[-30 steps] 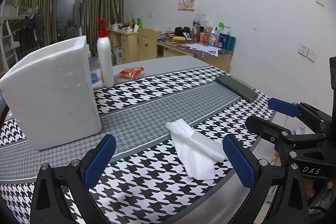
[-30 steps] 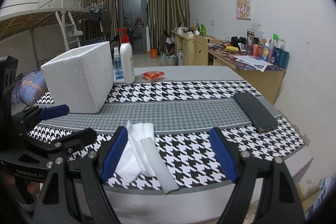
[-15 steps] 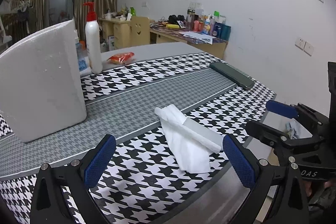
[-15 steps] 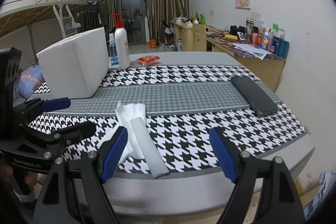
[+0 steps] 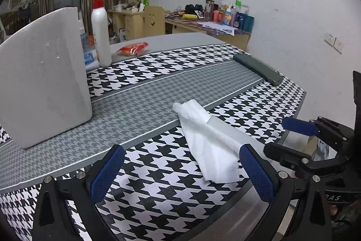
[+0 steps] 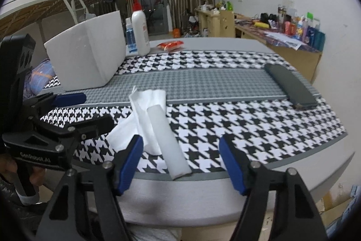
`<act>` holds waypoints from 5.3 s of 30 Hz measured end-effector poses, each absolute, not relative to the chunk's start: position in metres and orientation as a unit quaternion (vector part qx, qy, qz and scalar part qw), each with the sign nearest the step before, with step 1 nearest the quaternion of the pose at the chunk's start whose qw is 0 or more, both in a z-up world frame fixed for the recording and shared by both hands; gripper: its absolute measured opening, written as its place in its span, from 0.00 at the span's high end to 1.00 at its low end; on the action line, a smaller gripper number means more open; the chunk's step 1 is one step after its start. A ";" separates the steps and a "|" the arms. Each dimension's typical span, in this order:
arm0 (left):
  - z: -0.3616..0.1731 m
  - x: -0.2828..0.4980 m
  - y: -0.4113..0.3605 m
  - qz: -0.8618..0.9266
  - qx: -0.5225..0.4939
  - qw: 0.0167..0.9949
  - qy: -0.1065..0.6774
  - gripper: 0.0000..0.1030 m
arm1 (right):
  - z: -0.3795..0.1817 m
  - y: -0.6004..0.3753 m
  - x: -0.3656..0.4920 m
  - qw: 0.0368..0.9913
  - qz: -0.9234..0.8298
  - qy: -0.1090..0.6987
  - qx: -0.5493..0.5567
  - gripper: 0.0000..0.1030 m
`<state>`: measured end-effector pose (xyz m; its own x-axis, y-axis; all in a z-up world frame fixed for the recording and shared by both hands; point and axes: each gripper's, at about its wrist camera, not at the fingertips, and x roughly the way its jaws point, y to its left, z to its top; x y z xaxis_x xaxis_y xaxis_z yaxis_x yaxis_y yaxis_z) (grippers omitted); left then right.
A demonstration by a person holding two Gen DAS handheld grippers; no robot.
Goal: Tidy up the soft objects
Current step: 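Lower the right tool over the white tissue on the runner, then close the right tool on the white tissue and lift it, then carry the white tissue in the right tool over the white foam box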
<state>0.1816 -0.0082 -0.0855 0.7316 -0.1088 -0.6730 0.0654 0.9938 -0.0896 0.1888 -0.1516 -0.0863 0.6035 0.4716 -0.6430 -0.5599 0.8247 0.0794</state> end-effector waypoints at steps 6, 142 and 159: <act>-0.088 0.185 -0.014 -0.053 -0.026 0.927 0.370 0.01 | -0.094 -0.149 0.190 0.887 0.289 0.353 -0.072 0.40; -0.032 0.166 0.028 -0.022 -0.013 0.952 0.305 0.92 | -0.036 -0.109 0.194 0.904 0.314 0.288 -0.045 0.83; -0.013 0.157 0.045 -0.015 -0.011 0.960 0.279 0.92 | -0.016 -0.102 0.196 0.910 0.321 0.261 -0.038 0.83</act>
<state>0.1566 0.0446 -0.0131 0.8442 -0.0351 -0.5348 0.0231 0.9993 -0.0291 0.1961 -0.1017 -0.0163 0.6583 0.5637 -0.4988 -0.6035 0.7913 0.0979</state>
